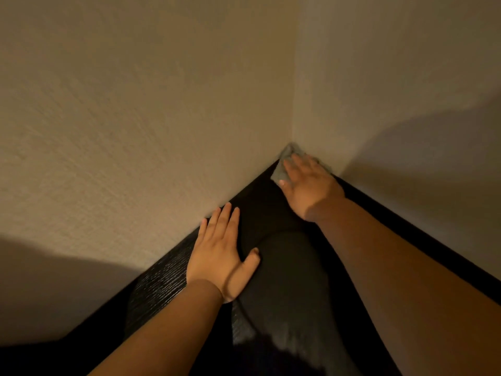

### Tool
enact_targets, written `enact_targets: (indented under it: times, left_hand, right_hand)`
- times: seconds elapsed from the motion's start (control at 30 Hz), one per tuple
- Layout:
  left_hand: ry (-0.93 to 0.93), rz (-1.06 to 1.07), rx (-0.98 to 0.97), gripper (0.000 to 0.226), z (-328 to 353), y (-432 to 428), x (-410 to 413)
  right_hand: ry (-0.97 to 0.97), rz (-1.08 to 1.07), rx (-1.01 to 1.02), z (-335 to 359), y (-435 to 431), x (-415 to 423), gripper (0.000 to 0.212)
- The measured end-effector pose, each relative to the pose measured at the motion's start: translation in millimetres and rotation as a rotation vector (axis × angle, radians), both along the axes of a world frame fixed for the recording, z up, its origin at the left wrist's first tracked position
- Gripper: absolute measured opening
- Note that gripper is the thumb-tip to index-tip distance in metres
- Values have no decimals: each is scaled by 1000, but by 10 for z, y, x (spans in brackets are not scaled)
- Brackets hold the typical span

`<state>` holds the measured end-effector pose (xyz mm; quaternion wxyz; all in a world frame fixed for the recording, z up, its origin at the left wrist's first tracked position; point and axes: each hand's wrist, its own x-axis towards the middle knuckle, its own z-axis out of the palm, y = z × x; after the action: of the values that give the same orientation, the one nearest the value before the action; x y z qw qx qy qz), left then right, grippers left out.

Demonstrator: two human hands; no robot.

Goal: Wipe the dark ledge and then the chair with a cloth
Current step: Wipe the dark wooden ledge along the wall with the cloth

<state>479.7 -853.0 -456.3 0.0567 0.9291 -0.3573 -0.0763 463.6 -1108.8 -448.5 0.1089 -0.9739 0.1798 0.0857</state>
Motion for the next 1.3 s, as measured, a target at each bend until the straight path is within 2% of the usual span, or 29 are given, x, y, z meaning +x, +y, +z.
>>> enact_targets:
  times: [0.13, 0.27, 0.37, 0.5, 0.63, 0.7, 0.8, 0.87, 0.93, 1.03, 1.1, 1.23, 1.3]
  left_hand:
    - [-10, -7, 4, 100, -2, 13, 1]
    - [-7, -11, -4, 99, 2, 12, -23]
    - [-13, -10, -7, 98, 6, -2, 2]
    - [-8, 4, -19, 94, -9, 4, 1]
    - [-13, 3, -15, 91, -47, 24, 9]
    - [-16, 3, -4, 90, -42, 18, 13]
    - [-17, 0, 1, 90, -22, 2, 15]
    - [-13, 1, -6, 89, -22, -7, 11]
    - [-11, 5, -16, 87, -25, -12, 9]
    - [-23, -1, -2, 82, -34, -8, 20]
    - [-26, -2, -1, 80, -36, -6, 15]
    - [-31, -12, 5, 80, -38, 7, 17]
    - [-31, -10, 0, 79, -35, 6, 16]
  right_hand:
    - [-3, -153, 5, -27, 222, -526, 68]
    - [38, -99, 4, 10, 550, -1154, 77]
    - [26, -103, 30, 6, 275, -1000, 68]
    - [-8, -169, 27, 44, 104, -852, 67]
    - [76, 32, -36, 54, 576, -1399, 91]
    - [-29, 18, 8, 25, 822, -1804, 85]
    - [-28, 64, 91, 88, 770, -1982, 78]
    - [2, 95, -7, 88, 502, -1831, 67]
    - [14, -22, -55, 71, 207, -1603, 62]
    - [-21, -244, 11, -7, 0, -1434, 69]
    - [-8, -200, -32, -55, 176, -1521, 77]
    - [-43, -65, 23, -71, 726, -1980, 76]
    - [-37, -22, 39, -29, 613, -1933, 78]
